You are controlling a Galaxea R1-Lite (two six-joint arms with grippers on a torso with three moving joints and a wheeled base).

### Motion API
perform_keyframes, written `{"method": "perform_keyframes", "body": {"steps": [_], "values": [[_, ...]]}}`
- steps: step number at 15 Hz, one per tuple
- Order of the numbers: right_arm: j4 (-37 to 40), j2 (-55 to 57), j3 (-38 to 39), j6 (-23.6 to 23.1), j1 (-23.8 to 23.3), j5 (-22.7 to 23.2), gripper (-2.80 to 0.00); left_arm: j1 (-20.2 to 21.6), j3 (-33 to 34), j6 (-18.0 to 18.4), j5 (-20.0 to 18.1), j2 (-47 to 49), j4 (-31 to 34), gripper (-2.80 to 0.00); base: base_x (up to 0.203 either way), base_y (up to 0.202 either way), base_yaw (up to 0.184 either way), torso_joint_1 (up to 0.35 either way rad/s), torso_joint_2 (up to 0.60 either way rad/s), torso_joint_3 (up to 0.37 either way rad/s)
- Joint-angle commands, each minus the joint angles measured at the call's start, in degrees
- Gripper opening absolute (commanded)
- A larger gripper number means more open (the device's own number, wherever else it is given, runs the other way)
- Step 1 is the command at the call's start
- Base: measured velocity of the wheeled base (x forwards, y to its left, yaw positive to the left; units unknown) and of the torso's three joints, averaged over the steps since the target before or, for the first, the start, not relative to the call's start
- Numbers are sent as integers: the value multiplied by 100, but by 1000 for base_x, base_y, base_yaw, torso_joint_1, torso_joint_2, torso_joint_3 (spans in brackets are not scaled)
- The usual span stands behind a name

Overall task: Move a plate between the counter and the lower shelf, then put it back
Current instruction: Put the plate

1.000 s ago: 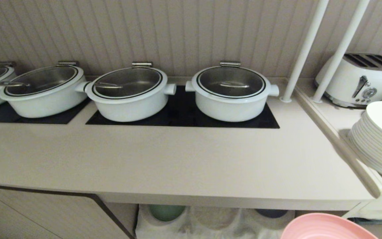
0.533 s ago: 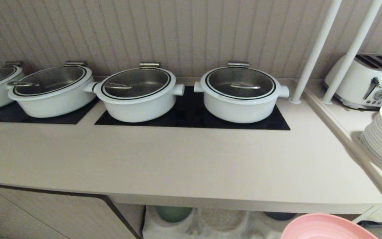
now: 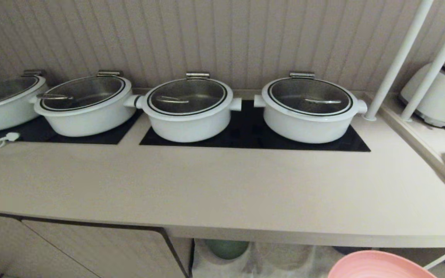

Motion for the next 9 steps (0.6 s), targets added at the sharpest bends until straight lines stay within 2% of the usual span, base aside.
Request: {"method": "perform_keyframes", "body": {"steps": [1,9], "values": [[20,9,11,24,6,-5,-280,0,1,-3,0,-2,0,-280,0,197,-2,0,2,0],[11,18,11,15,32,61,-280,0,1,-3,0,-2,0,-280,0,196,-1,1,3,2]]}}
